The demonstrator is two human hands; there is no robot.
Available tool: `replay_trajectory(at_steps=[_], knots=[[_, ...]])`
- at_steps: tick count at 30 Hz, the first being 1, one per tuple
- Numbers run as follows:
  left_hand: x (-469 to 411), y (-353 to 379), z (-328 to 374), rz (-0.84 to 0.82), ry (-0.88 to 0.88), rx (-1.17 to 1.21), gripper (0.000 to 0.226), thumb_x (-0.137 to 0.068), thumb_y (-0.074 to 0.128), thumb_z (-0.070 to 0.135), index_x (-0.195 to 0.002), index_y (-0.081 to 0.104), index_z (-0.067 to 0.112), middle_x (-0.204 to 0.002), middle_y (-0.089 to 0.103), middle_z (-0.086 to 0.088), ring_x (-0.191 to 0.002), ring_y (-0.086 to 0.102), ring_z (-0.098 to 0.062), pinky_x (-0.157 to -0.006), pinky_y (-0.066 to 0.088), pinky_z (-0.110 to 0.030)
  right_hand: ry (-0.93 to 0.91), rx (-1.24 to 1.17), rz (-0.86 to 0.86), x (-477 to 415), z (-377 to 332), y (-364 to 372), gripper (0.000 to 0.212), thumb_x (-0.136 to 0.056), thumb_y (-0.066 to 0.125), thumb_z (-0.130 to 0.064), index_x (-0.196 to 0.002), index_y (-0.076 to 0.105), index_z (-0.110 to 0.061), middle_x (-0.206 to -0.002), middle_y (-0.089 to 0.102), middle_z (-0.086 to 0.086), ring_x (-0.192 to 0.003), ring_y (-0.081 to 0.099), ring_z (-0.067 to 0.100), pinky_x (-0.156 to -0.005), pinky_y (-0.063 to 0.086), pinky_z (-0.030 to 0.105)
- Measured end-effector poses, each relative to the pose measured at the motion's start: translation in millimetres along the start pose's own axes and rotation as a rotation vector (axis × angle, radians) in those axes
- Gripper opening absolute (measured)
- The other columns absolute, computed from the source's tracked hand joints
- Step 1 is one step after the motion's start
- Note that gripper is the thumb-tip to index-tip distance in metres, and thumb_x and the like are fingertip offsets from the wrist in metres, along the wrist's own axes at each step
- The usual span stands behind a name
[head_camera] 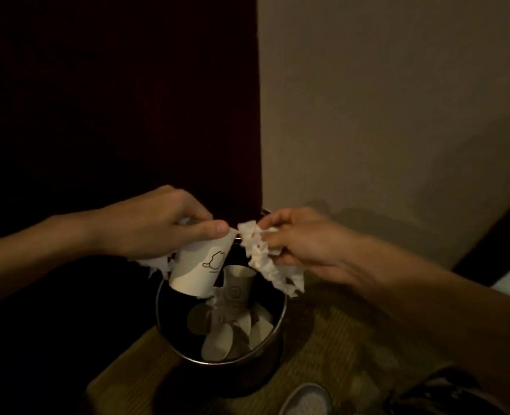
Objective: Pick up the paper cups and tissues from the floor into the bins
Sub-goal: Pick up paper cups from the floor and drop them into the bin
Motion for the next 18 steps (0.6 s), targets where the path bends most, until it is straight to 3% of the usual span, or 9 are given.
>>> replay_trajectory(at_steps=[4, 8, 11, 14, 16, 18], knots=[[20.8, 29.2, -50.3, -0.005, -0.088, 0.095, 0.070, -0.083, 0.036, 0.076, -0.079, 0.071, 0.016, -0.074, 0.069, -0.005, -0.066, 0.067, -0.023, -0.062, 0.054, -0.047, 0.147, 0.152, -0.066, -36.6, 43.7, 47.2, 0.019, -0.083, 0.075, -0.009, -0.097, 0.062, -0.012, -0.094, 0.065, 0.004, -0.080, 0.066, 0.011, -0.067, 0.058, 0.024], [21.7, 53.6, -79.1, 0.010, -0.085, 0.204, 0.072, -0.084, 0.039, 0.074, -0.084, 0.071, 0.010, -0.077, 0.067, -0.015, -0.069, 0.064, -0.035, -0.061, 0.052, -0.051, 0.282, 0.330, -0.260, -53.0, 59.8, 67.8, 0.020, -0.089, 0.066, -0.011, -0.107, 0.061, -0.017, -0.099, 0.064, 0.004, -0.090, 0.064, 0.015, -0.082, 0.059, 0.034], [19.0, 74.2, -91.8, -0.009, -0.067, 0.296, 0.068, -0.087, 0.041, 0.070, -0.086, 0.072, 0.010, -0.076, 0.066, -0.016, -0.067, 0.062, -0.036, -0.059, 0.052, -0.047, 0.253, 0.453, -0.396, -58.3, 54.2, 72.7, 0.033, -0.088, 0.069, -0.014, -0.113, 0.054, -0.029, -0.104, 0.064, 0.001, -0.089, 0.070, 0.021, -0.075, 0.060, 0.032], [12.5, 92.2, -99.0, 0.001, -0.035, 0.377, 0.060, -0.090, 0.043, 0.064, -0.081, 0.071, 0.012, -0.058, 0.056, -0.004, -0.047, 0.051, -0.015, -0.046, 0.040, -0.025, 0.149, 0.487, -0.367, -65.3, 42.3, 71.0, 0.060, -0.080, 0.078, -0.018, -0.128, 0.045, -0.030, -0.103, 0.066, -0.002, -0.073, 0.071, 0.014, -0.062, 0.057, 0.024], [7.0, 102.2, -101.0, 0.040, -0.025, 0.465, 0.057, -0.092, 0.044, 0.059, -0.078, 0.068, 0.009, -0.053, 0.045, 0.002, -0.044, 0.040, -0.007, -0.045, 0.032, -0.022, 0.065, 0.499, -0.316, -70.1, 34.5, 67.8, 0.049, -0.080, 0.078, -0.020, -0.122, 0.053, -0.022, -0.100, 0.068, 0.001, -0.071, 0.071, 0.013, -0.060, 0.056, 0.021], [1.5, 110.7, -103.1, 0.081, -0.025, 0.571, 0.052, -0.093, 0.042, 0.055, -0.083, 0.066, 0.010, -0.062, 0.051, -0.003, -0.053, 0.046, -0.010, -0.051, 0.037, -0.026, -0.022, 0.619, -0.274, -73.7, 28.4, 64.2, 0.027, -0.084, 0.075, -0.025, -0.107, 0.062, -0.020, -0.096, 0.070, 0.004, -0.075, 0.071, 0.015, -0.062, 0.056, 0.022]])
Point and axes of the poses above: each hand's wrist, its own x-axis away from the middle knuckle, its own y-axis out of the palm, z = x × y, the point moved 1 cm from there along -x, towards the middle knuckle
